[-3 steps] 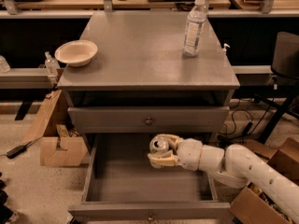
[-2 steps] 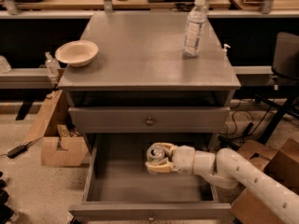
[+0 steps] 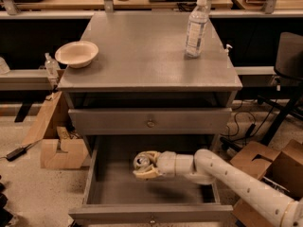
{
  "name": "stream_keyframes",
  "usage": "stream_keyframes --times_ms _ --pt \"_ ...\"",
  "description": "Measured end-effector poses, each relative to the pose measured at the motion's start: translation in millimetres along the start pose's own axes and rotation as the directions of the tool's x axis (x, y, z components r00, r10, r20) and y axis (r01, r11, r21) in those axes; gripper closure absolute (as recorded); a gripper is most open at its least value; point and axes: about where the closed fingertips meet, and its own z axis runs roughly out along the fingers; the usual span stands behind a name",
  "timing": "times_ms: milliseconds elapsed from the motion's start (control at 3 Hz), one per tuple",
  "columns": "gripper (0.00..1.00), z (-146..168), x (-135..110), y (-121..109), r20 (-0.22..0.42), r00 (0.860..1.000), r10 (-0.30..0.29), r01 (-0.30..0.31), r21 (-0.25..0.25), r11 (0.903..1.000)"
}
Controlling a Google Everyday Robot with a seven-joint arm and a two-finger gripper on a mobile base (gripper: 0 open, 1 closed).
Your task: Place 7up can into middle drawer
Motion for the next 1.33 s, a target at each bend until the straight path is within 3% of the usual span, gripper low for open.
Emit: stream_keyframes --times_ms 333,1000,1333 --pt "1.00 28.0 21.4 13.0 0.010 1.000 0.029 -0.029 -0.016 0.9995" --pt "1.00 58.0 40.6 25.7 0.023 0.998 0.060 -0.059 -0.035 0.9977" --pt "0.73 60.0 39.3 27.0 0.025 0.998 0.059 -0.058 -0.039 0.9975"
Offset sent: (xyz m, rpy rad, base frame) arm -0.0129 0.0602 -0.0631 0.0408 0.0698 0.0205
